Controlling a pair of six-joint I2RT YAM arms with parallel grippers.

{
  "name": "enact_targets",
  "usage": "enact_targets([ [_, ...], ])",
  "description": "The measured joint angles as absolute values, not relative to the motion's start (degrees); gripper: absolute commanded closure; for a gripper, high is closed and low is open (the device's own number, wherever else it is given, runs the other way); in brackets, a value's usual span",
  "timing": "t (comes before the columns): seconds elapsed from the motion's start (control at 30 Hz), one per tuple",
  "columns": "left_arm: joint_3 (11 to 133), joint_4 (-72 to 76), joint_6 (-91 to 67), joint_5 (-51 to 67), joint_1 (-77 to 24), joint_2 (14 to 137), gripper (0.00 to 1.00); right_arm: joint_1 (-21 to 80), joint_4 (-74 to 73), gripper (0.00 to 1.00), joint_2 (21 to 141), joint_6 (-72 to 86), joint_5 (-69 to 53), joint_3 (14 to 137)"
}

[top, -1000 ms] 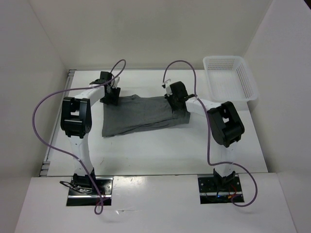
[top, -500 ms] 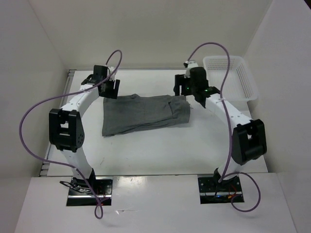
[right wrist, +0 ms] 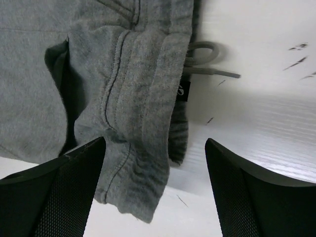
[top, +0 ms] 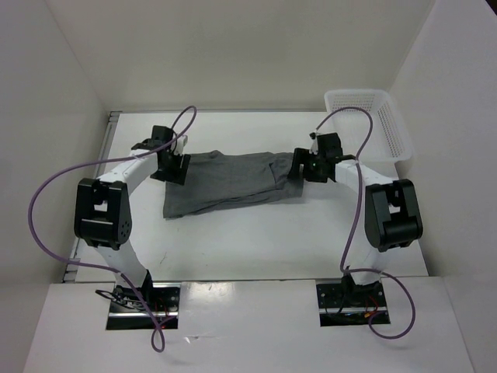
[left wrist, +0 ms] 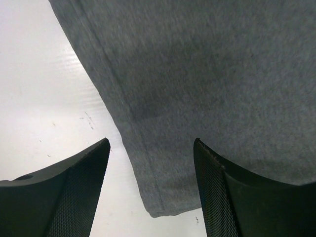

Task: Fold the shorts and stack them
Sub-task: Fold the shorts

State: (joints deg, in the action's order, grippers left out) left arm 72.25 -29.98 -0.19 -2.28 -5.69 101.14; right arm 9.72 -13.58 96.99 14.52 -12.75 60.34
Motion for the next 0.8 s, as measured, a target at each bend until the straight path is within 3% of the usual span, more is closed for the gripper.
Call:
enact_targets([
  [0.2, 70.15, -30.33, -0.19, -3.68, -5.69, 102.10, 0.24, 9.72, -12.25, 0.17, 102.02, 15.70, -13.76, 60.27],
  [0.37, 69.95, -30.76, -0.21, -4.67, -5.69, 104.18, 0.24, 9.72, -10.68, 0.28, 104.40, 17.96, -13.91, 61.39],
  [0.47, 69.95, -30.92, -0.21, -4.97, -5.69, 104.84, 0.24, 9.76, -10.72, 0.48, 105.56, 18.92, -14.00, 62.41],
  [0.57, 69.97, -31.42, -0.21, -5.26, -5.69, 105.06, 0.24, 9.87, -10.79, 0.74, 106.41, 19.92, -14.00, 62.81],
  [0.6, 70.06, -31.59, -0.21, -5.30, -5.69, 105.06, 0.24, 9.87, -10.81, 0.87, 106.45, 20.01, -14.15, 62.83],
  [0.7, 71.11, -32.84, -0.21, -5.34, -5.69, 105.12, 0.24, 9.87, -10.90, 1.00, 106.45, 19.73, -14.68, 62.96],
  [0.8, 74.26, -34.98, -0.21, -6.11, -6.31, 105.06, 0.24, 9.87, -11.07, 1.00, 106.24, 18.37, -14.85, 62.96],
])
